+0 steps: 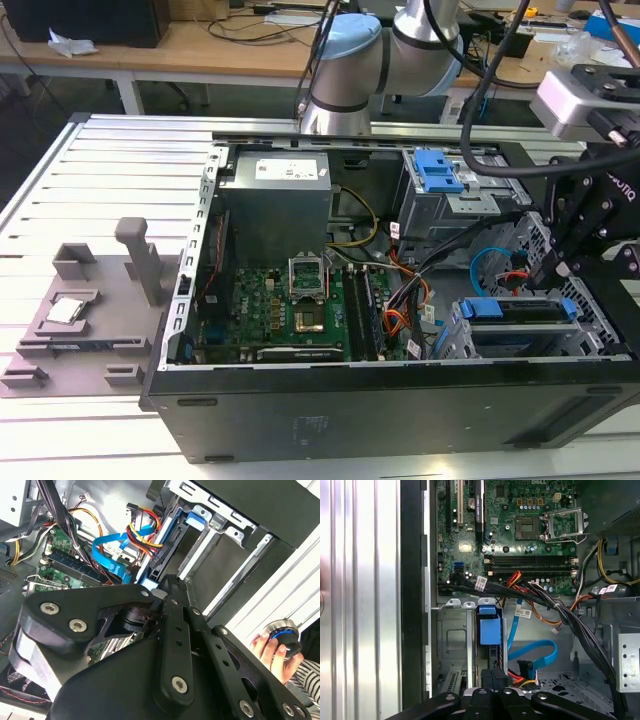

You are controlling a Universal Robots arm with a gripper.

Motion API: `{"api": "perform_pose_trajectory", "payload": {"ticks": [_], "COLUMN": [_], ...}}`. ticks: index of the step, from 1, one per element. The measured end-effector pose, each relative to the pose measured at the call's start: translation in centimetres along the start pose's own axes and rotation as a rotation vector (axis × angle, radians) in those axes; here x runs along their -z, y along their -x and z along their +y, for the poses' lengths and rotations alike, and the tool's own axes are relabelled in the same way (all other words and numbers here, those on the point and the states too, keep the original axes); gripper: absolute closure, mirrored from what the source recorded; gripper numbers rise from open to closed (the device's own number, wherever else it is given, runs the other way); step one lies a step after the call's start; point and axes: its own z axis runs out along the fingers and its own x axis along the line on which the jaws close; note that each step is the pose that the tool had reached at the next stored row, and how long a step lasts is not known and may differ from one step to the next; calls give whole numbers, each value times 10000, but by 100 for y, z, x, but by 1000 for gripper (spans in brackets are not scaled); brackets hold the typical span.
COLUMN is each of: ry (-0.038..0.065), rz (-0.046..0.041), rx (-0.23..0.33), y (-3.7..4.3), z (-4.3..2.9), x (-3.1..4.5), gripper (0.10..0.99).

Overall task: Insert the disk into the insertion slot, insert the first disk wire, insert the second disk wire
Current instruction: 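Insert the first disk wire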

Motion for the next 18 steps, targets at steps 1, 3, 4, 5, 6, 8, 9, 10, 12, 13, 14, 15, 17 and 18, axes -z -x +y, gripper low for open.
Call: {"api": "perform_pose_trajectory", "payload": {"ticks": [1, 3, 4, 5, 6, 8, 9, 10, 12, 13, 14, 15, 17, 18], "ry": [-1, -1, 0, 0, 0, -1, 0, 0, 0, -1, 0, -1, 0, 0], "rz": [0, 0, 0, -2, -2, -1, -2, -1, -2, -1, 0, 1, 0, -1], "rx": [0, 0, 0, 0, 0, 0, 0, 0, 0, 0, 0, -1, -1, 0], "y": [0, 0, 0, 1, 1, 1, 2, 2, 2, 2, 2, 2, 10, 37], "z": [-9, -21, -27, -38, -45, -58, -68, -80, -98, -103, -108, -108, -109, -109], "x": [-3, -7, -9, -13, -15, -19, -22, -26, -30, -31, -32, -32, -36, -38], "gripper": [980, 980, 980, 980, 980, 980, 980, 980, 980, 980, 980, 980, 980, 980]}}
